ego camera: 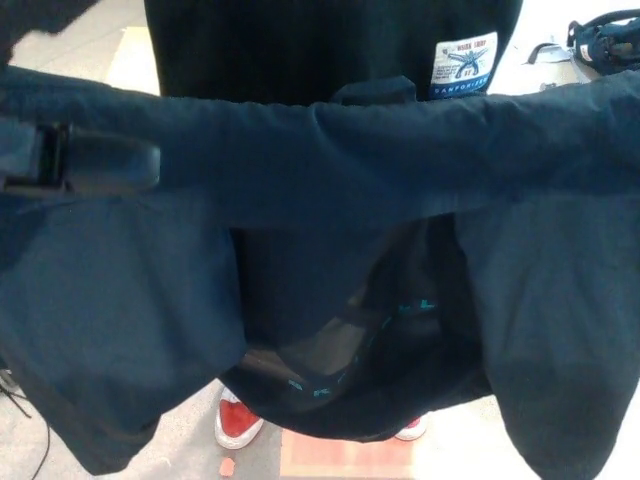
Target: A person hands a coat to the robot and the robot grabs it with both hands and holds it while the person wears the coat.
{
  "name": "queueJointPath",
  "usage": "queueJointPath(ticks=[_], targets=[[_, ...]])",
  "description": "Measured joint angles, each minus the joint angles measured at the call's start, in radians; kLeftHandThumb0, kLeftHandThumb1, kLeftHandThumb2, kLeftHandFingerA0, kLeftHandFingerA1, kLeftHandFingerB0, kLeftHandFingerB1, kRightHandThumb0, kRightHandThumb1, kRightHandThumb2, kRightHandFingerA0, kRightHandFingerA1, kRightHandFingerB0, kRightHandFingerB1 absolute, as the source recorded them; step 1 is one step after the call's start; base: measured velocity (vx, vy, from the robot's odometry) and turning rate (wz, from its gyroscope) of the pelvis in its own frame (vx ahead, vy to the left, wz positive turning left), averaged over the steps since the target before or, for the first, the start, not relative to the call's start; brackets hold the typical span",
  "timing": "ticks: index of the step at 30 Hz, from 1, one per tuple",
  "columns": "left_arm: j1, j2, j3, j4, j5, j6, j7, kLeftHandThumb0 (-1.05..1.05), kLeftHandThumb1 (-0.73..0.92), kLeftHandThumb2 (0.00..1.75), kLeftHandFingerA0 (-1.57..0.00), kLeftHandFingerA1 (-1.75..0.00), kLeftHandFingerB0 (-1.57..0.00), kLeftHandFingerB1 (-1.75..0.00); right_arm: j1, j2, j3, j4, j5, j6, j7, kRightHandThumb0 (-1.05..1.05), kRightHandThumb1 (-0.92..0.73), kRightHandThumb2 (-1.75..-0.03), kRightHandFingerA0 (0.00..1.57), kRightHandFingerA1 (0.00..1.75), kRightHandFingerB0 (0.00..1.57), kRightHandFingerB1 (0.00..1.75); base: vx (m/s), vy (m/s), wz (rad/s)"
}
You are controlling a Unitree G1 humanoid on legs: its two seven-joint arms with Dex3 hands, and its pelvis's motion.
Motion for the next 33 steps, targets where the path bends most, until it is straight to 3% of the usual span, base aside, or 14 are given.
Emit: queueJointPath(ticks=[1,3,5,6,10,19,20,21,23,24,25,30,32,33], targets=[[-0.023,0.001,-0.016,0.013,0.000,0.008,-0.016,-0.87,0.53,0.97,-0.04,-0.29,-0.03,-0.15,-0.019,-0.010,0.014,0.011,0.004,0.009,0.016,-0.85,-0.58,-0.96,0.08,0.43,0.07,0.14,0.00,0.000,0.00],[-0.063,0.003,-0.045,0.037,0.000,0.022,-0.049,-0.88,0.55,0.97,-0.04,-0.32,-0.06,-0.16,-0.054,-0.025,0.042,0.033,0.010,0.026,0.046,-0.89,-0.60,-0.98,0.07,0.43,0.09,0.11,0.00,0.000,0.00],[-0.095,0.006,-0.070,0.055,0.000,0.036,-0.079,-0.88,0.54,0.96,-0.10,-0.42,-0.03,-0.22,-0.084,-0.035,0.068,0.051,0.015,0.040,0.074,-0.89,-0.60,-0.95,0.07,0.41,0.12,0.18,0.00,0.000,0.00],[-0.115,0.007,-0.085,0.066,0.000,0.043,-0.098,-0.85,0.52,0.93,-0.04,-0.34,-0.07,-0.16,-0.102,-0.040,0.085,0.062,0.018,0.049,0.092,-0.85,-0.56,-0.93,0.05,0.29,0.06,0.13,0.00,0.000,0.00],[-0.171,0.014,-0.125,0.093,-0.004,0.070,-0.158,-0.83,0.49,0.85,-0.08,-0.37,-0.06,-0.19,-0.151,-0.051,0.131,0.094,0.027,0.073,0.142,-0.86,-0.55,-0.92,0.05,0.25,0.06,0.10,0.00,0.000,0.00],[-0.282,0.025,-0.211,0.153,-0.022,0.138,-0.314,-0.84,0.49,0.80,-0.09,-0.37,-0.08,-0.29,-0.264,-0.053,0.248,0.168,0.040,0.144,0.270,-0.84,-0.54,-0.94,0.04,0.28,0.04,0.11,0.00,0.000,0.00],[-0.293,0.025,-0.221,0.161,-0.022,0.145,-0.332,-0.82,0.49,0.83,-0.11,-0.39,-0.06,-0.30,-0.277,-0.054,0.262,0.177,0.042,0.152,0.287,-0.85,-0.66,-0.61,0.10,0.30,0.00,0.18,0.00,0.000,0.00],[-0.305,0.025,-0.231,0.168,-0.023,0.152,-0.350,-0.38,0.20,0.87,0.00,-0.47,0.00,-0.47,-0.290,-0.054,0.277,0.185,0.043,0.161,0.304,-0.86,-0.63,-0.63,0.09,0.30,0.02,0.17,0.00,0.000,0.00],[-0.326,0.025,-0.250,0.179,-0.025,0.166,-0.385,-0.37,0.20,0.87,-0.01,-0.47,0.00,-0.47,-0.316,-0.054,0.305,0.203,0.046,0.177,0.335,-0.86,-0.55,-0.66,0.15,0.39,0.02,0.16,0.00,0.000,0.00],[-0.337,0.025,-0.260,0.185,-0.026,0.173,-0.401,-0.83,0.59,0.60,-0.16,-0.30,-0.10,-0.24,-0.329,-0.054,0.319,0.209,0.047,0.184,0.350,-0.82,-0.50,-0.89,0.20,0.49,0.01,0.16,0.00,0.000,0.00],[-0.346,0.025,-0.269,0.190,-0.028,0.181,-0.417,-0.85,0.53,0.88,-0.04,-0.37,-0.05,-0.29,-0.340,-0.054,0.331,0.215,0.047,0.192,0.364,-0.90,-0.54,-0.90,0.55,0.64,0.04,0.09,0.00,0.000,0.00],[-0.397,0.025,-0.328,0.212,-0.037,0.230,-0.516,-0.80,0.48,0.84,-0.06,-0.30,-0.10,-0.26,-0.404,-0.054,0.414,0.249,0.054,0.239,0.458,-0.84,-0.49,-0.88,0.58,0.72,0.04,0.16,0.00,0.000,0.00],[-0.410,0.025,-0.345,0.216,-0.039,0.245,-0.545,-0.80,0.49,0.85,-0.04,-0.34,-0.08,-0.26,-0.423,-0.054,0.440,0.258,0.055,0.253,0.487,-0.85,-0.50,-0.91,0.42,0.63,0.04,0.16,0.00,0.000,0.00],[-0.423,0.025,-0.360,0.220,-0.040,0.258,-0.570,-0.79,0.49,0.84,-0.05,-0.33,-0.10,-0.26,-0.440,-0.054,0.462,0.267,0.057,0.265,0.512,-0.87,-0.51,-0.90,0.51,0.71,0.05,0.17,0.00,0.000,0.00]])
